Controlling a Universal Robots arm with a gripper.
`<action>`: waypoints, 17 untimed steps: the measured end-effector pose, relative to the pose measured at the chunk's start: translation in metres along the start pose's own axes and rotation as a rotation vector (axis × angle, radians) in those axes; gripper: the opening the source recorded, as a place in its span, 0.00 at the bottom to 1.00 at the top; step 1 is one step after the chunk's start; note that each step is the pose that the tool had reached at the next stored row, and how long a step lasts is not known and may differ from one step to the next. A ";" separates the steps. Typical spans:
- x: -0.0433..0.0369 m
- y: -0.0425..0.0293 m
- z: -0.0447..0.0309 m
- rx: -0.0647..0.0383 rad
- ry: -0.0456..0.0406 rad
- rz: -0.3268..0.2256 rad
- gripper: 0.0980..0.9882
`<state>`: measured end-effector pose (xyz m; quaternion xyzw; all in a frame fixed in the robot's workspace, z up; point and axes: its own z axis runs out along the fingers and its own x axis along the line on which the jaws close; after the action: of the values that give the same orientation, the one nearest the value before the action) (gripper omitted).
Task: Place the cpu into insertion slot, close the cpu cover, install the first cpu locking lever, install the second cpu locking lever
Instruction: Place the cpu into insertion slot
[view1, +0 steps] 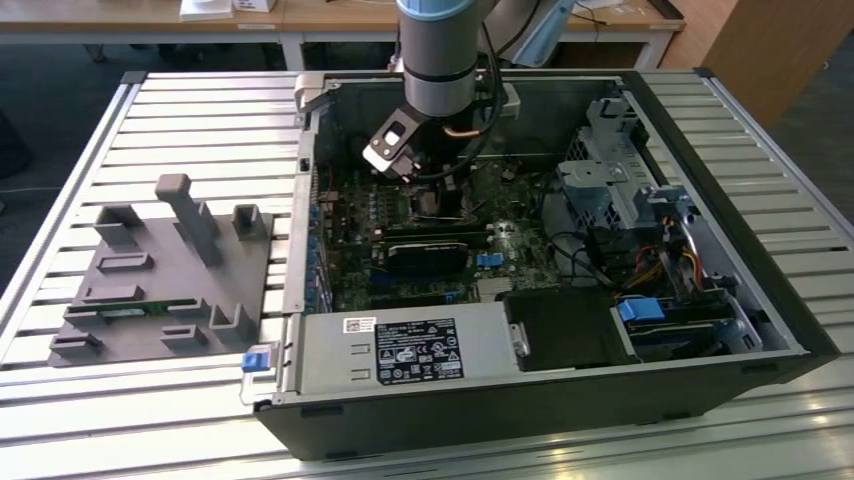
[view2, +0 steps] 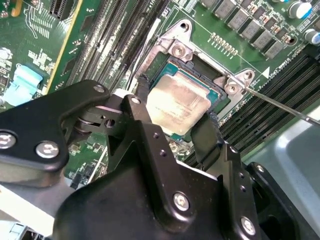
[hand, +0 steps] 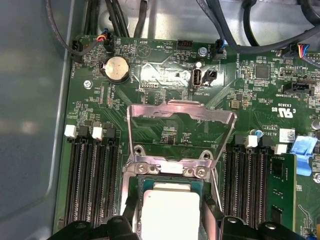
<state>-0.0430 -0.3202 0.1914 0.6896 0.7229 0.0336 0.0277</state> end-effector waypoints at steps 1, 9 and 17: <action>0.0003 0.0000 -0.0001 0.000 -0.0002 0.000 0.58; 0.0045 0.0002 0.0000 0.000 0.0000 0.000 0.58; 0.0004 0.0003 -0.0001 0.000 0.0000 0.001 0.58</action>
<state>-0.0427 -0.3198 0.1915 0.6898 0.7227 0.0335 0.0277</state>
